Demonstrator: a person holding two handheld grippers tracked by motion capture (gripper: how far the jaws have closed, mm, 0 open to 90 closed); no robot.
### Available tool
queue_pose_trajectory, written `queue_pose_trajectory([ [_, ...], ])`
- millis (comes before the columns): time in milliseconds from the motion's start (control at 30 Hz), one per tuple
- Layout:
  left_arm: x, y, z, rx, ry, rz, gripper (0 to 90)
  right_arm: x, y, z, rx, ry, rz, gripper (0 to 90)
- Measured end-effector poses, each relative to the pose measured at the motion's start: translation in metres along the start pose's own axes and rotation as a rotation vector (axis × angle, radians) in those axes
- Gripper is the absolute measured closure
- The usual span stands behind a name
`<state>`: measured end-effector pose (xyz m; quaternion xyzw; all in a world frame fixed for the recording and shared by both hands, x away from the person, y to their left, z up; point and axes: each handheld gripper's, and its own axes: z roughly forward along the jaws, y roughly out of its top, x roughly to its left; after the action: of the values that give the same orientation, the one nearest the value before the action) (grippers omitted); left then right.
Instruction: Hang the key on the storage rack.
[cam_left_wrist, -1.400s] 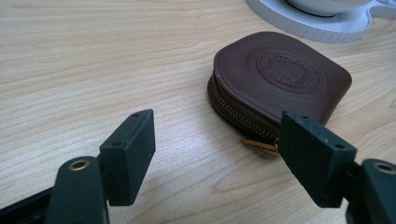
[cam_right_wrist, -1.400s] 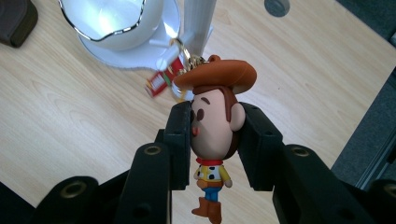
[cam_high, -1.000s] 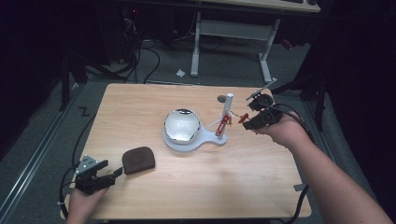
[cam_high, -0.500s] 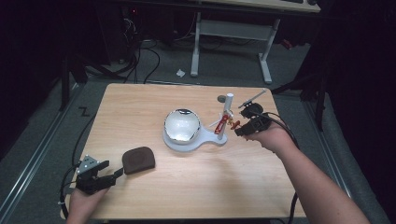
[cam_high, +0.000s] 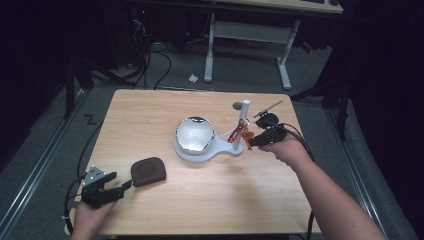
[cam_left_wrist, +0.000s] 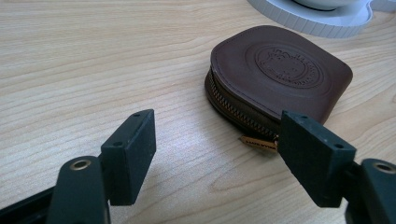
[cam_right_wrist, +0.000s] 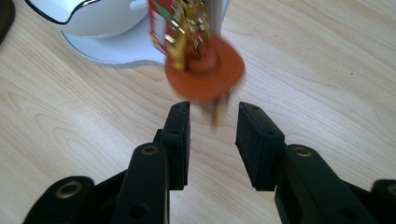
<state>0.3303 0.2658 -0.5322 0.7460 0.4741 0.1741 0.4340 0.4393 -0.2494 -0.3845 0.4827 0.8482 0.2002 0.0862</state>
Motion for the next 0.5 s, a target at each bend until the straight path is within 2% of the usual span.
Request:
queue_pose_trajectory([
  [500, 0.000, 0.001, 0.000, -0.010, 0.005, 0.000, 28.3, -0.004, -0.021, -0.015, -0.023, -0.007, 0.021, 63.8],
])
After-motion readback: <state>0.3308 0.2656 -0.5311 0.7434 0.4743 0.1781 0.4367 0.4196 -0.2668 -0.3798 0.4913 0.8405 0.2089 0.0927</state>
